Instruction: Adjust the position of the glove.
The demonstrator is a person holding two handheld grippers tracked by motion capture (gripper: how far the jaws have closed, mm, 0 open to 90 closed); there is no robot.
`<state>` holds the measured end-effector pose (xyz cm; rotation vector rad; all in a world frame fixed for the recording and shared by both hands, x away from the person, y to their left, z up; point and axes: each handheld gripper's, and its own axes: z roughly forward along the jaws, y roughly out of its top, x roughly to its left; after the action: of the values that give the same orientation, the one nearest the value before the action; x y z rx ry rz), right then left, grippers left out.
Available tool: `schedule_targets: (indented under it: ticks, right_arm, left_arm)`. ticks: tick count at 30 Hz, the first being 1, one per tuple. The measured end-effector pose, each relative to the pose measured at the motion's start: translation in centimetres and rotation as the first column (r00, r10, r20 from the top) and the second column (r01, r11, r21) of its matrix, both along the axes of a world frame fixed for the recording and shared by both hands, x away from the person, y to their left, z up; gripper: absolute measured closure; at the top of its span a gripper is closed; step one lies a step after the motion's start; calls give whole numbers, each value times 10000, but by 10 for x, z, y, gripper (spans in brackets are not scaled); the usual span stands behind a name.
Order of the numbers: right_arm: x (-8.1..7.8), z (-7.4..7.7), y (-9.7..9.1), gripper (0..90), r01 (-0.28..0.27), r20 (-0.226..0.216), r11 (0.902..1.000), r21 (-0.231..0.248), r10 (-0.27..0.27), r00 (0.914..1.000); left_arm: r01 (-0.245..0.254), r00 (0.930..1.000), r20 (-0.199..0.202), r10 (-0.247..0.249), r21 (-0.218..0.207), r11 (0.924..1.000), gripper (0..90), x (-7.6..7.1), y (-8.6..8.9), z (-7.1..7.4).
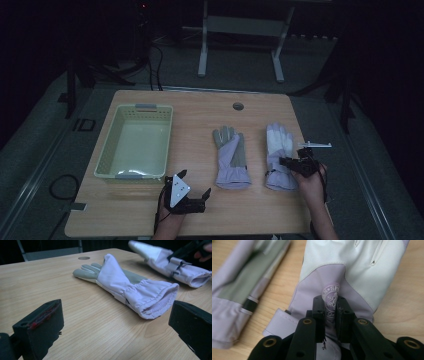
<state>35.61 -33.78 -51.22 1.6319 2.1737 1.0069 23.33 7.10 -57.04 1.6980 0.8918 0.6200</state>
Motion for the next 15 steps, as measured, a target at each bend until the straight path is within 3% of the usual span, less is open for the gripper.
schedule_targets:
  ticks: [2,10,15]
  right_arm:
    - [-2,10,-1,800,-2,187,9999,145,-1,9998]
    - [-5,56,6,799,-212,992,9998,-2,211,9948]
    - [-10,82,21,799,-445,1711,9990,63,428,9843]
  left_arm:
    - [-5,10000,2,5,6,10000,0,0,0,0]
    - [-49,10000,30,49,47,10000,0,-1,-1,0]
    - [-51,10000,24,51,37,10000,0,0,0,0]
